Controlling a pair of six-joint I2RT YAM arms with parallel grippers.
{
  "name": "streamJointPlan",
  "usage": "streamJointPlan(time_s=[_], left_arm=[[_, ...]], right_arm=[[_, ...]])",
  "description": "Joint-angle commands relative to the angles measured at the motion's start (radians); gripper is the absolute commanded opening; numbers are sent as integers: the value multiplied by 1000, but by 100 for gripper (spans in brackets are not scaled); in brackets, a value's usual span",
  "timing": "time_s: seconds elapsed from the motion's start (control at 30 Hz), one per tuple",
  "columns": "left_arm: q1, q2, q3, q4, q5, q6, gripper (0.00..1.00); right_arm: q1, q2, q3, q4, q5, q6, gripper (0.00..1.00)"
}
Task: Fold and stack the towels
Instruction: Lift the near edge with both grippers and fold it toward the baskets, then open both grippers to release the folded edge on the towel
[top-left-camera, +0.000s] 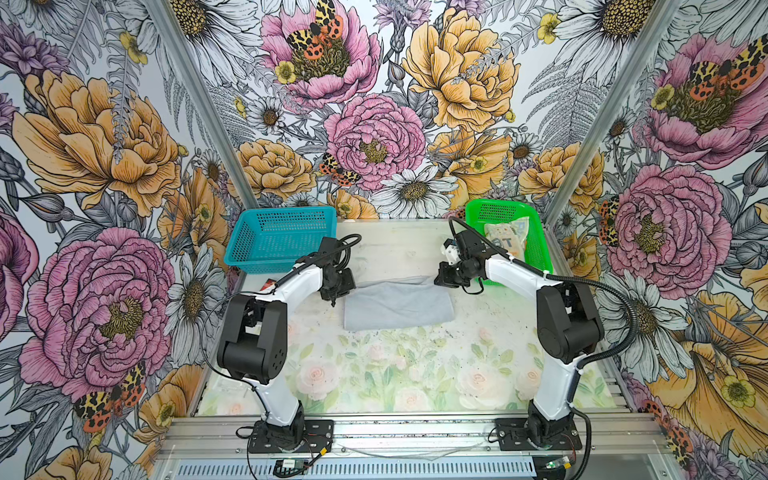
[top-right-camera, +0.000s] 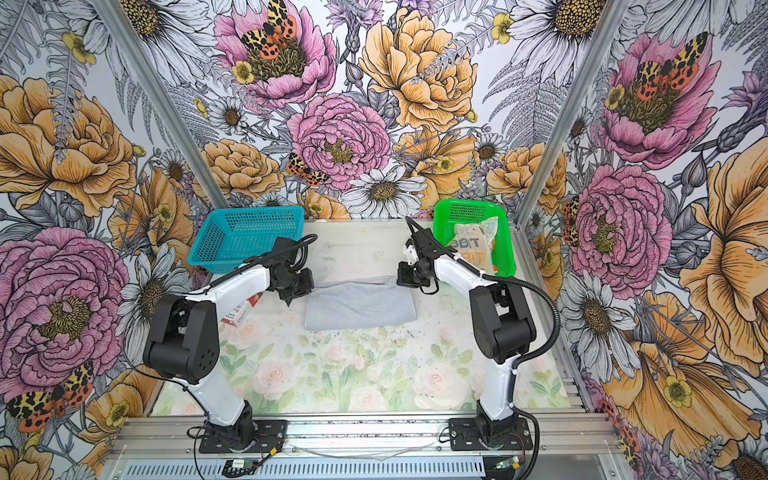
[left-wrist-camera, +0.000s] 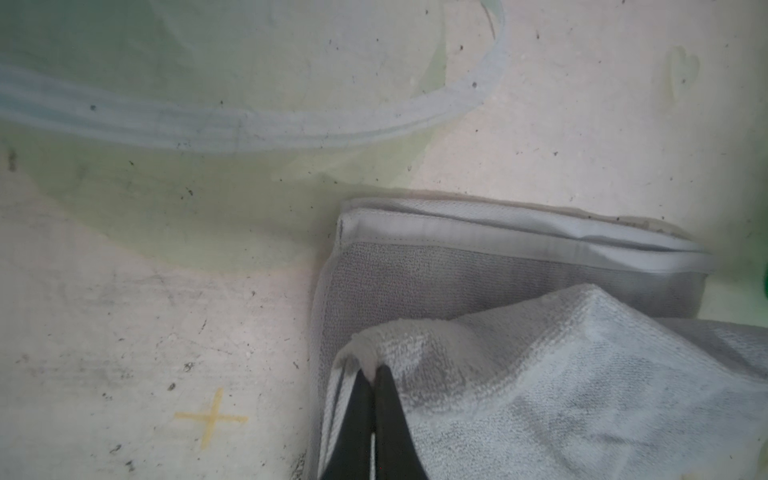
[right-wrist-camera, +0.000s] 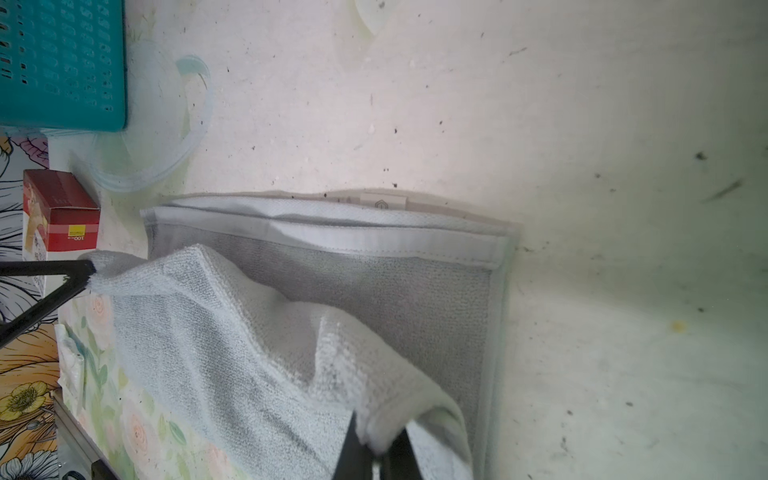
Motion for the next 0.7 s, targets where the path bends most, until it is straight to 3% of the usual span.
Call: streamJointPlan(time_s=[0.0,0.3,0.5,0.67], left_arm=[[9,17,18,49,-47,-2,0],[12,43,42,75,-82,-14,0],[4,22,49,123,-113,1,22],[-13,-42,50,163,-136,41,30]], right_arm=[[-9,33,43,22,-19,-27,0],[-19,80,88,25,-35,-33,0],[-35,64,103,22,-13,-57,7],[-45,17,101,21,13,-86,29]])
